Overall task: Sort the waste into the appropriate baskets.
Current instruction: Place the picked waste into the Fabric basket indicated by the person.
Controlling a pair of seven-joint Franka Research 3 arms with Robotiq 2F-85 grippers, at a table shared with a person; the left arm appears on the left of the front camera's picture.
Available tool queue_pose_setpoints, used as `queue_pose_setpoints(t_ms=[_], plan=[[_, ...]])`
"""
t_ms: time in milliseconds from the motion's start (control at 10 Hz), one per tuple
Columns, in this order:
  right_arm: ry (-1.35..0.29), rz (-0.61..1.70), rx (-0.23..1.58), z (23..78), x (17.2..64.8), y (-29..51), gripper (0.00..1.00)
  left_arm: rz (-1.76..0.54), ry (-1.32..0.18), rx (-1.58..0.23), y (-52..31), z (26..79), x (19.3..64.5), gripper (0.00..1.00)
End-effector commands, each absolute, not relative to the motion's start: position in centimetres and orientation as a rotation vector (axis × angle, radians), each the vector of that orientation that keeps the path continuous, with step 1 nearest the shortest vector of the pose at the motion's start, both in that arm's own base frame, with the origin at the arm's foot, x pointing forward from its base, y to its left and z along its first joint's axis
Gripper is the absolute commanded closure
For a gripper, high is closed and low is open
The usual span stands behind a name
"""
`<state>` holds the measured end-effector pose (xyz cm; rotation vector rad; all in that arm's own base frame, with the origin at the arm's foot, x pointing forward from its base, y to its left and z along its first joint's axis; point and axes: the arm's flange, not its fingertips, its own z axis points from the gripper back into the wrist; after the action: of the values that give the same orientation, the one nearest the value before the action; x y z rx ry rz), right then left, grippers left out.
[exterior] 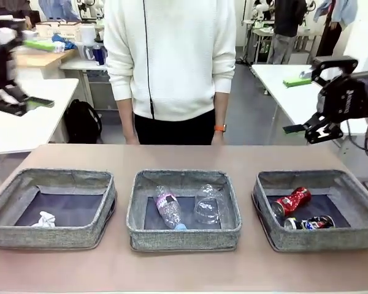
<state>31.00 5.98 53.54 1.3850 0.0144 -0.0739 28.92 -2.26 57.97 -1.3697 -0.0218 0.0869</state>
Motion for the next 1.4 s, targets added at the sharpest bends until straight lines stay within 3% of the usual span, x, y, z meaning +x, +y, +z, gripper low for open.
queue_pose_setpoints(t_ms=[0, 400, 1300], plan=[[0.008, -0.102, 1.389, 55.2, 31.0, 3.2, 0.0, 0.067, 0.013, -1.398, 0.9, 54.8, 26.0, 0.0], [-0.019, -0.129, 1.332, 55.5, 29.7, -2.5, 0.0, 0.096, 0.058, -1.488, 2.8, 48.4, 25.9, 0.0], [-0.052, -0.153, 1.36, 55.3, 30.0, -2.2, 0.0, 0.111, 0.072, -1.462, 4.4, 50.0, 27.8, 0.0]])
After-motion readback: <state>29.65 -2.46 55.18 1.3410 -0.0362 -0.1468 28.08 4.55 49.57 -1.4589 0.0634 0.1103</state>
